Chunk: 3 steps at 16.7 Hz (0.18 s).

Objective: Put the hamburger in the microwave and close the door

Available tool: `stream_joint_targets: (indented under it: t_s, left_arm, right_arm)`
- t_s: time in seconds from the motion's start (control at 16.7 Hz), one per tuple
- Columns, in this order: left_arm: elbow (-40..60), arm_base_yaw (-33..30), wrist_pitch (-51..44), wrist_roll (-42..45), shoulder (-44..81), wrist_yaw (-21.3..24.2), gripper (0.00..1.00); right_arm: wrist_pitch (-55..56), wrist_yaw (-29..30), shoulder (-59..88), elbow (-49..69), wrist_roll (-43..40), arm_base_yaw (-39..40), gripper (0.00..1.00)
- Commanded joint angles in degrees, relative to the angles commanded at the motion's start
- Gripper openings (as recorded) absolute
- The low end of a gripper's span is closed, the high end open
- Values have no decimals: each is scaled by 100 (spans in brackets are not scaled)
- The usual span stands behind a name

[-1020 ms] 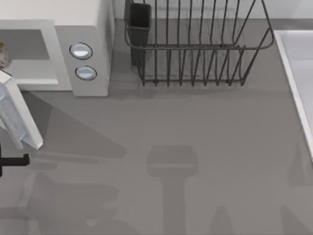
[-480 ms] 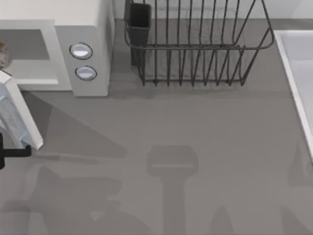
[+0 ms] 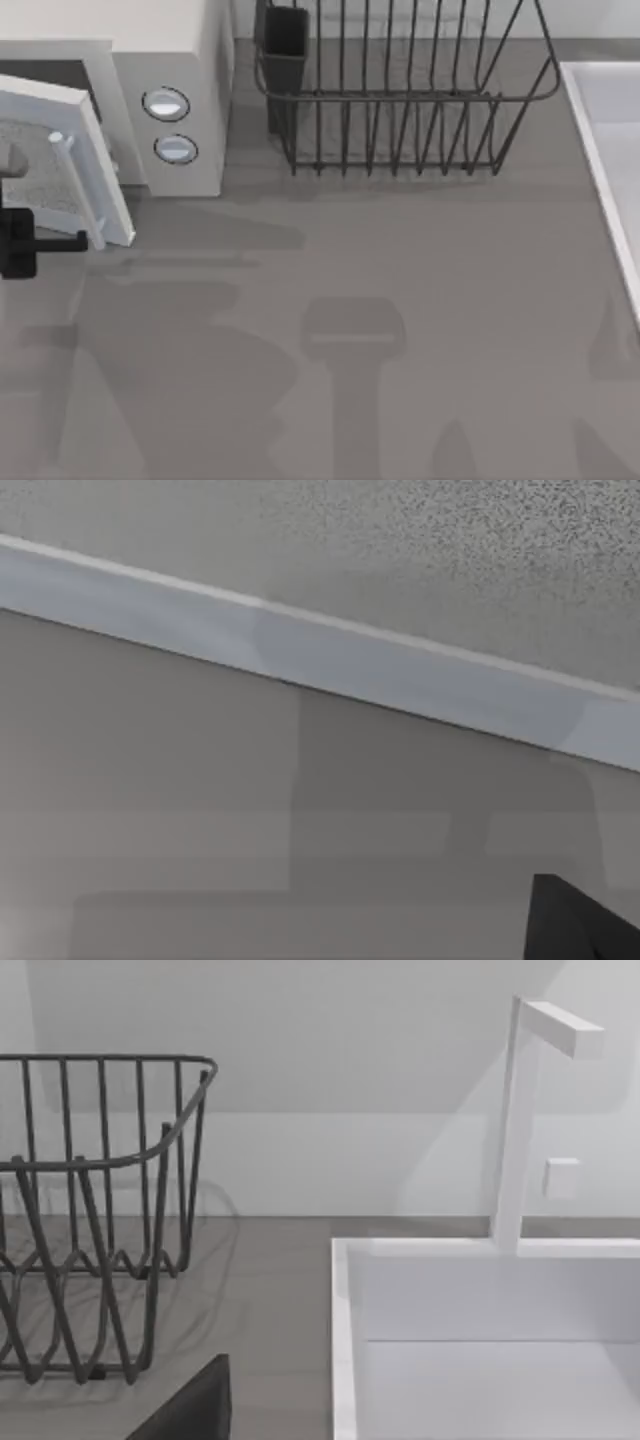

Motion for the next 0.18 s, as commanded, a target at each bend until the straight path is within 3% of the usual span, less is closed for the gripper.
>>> stream_joint_targets:
  t_s: [0.18]
  left_arm:
    - [182, -19, 135, -17, 239, -18, 0]
  right_arm:
    - [0, 0, 0, 0, 0, 0, 100]
